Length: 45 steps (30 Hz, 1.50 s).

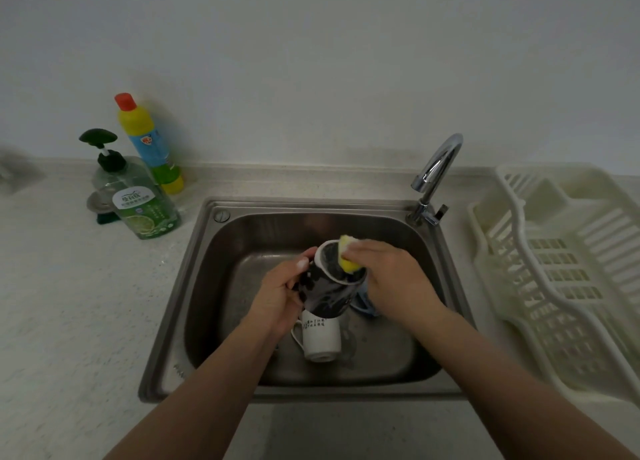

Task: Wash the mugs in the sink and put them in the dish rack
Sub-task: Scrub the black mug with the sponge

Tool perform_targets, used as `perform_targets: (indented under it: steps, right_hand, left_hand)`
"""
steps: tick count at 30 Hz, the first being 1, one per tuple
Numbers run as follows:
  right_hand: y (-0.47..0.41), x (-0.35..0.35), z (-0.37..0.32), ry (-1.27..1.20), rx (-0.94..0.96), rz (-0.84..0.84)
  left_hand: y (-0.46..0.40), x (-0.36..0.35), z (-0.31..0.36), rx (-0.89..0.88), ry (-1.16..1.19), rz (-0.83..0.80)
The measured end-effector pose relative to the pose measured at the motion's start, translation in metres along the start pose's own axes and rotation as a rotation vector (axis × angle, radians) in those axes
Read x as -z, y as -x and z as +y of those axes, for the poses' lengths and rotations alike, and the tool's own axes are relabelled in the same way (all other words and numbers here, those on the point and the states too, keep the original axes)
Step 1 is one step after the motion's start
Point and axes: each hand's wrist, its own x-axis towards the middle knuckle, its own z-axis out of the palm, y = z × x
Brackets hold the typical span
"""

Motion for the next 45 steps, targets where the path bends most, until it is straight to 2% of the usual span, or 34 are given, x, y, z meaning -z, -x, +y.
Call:
perform_targets:
  steps: [5,10,14,19,23,28,30,33,35,37,39,42,45]
  right_hand:
    - [0.009,-0.004,-0.016,-0.044,0.158,0.002]
    - [-0.008,-0.006,-0.001,-0.048,-0.002,0.047]
    - [0.009,-0.002,-0.011,-0.057,0.174,0.011]
    - [-0.007,-0.007,0.003,-0.045,0.006,0.027]
    - [0.007,-0.005,-0.009,-0.080,0.173,0.006]
    - [-0.011,-0.005,0.000,-0.004,0.001,-0.020]
    - [-0.015,-0.012,-0.014,-0.083,0.058,-0.055]
    - [0.005,-0.004,-0.007,-0.064,0.173,-0.009]
    - [0.001,-0.001,0.004,-0.005,0.067,0.023]
    - [-0.012,-0.008,0.002,-0.004,0.002,-0.015]
    - [-0.017,-0.015,-0.012,-0.048,0.048,-0.075]
    - [0.003,-0.006,-0.007,-0.068,0.162,-0.041]
    - [-0.004,-0.004,0.009,-0.024,0.031,0.012]
  left_hand:
    - [-0.004,0.001,0.004,0.012,0.085,-0.037]
    - [-0.004,-0.002,0.009,0.004,0.034,-0.050]
    - [-0.007,0.003,0.008,0.004,0.068,-0.026]
    - [-0.008,0.000,0.003,0.004,0.018,0.003]
    - [-0.011,0.007,0.004,0.008,0.053,0.023]
    - [-0.009,0.001,0.005,-0.011,0.014,0.015]
    - [-0.011,0.000,0.005,-0.005,0.061,0.013]
    - [-0.011,0.007,0.009,-0.015,0.091,0.022]
    - [-0.009,0.008,0.009,-0.022,0.041,0.010]
    - [-0.007,0.000,0.008,-0.007,0.042,0.003]
    - [-0.009,-0.001,0.007,-0.001,0.090,0.007]
    - [-0.011,0.007,0.009,-0.019,0.094,0.044]
    - [-0.009,0.006,0.009,-0.022,0.038,0.005]
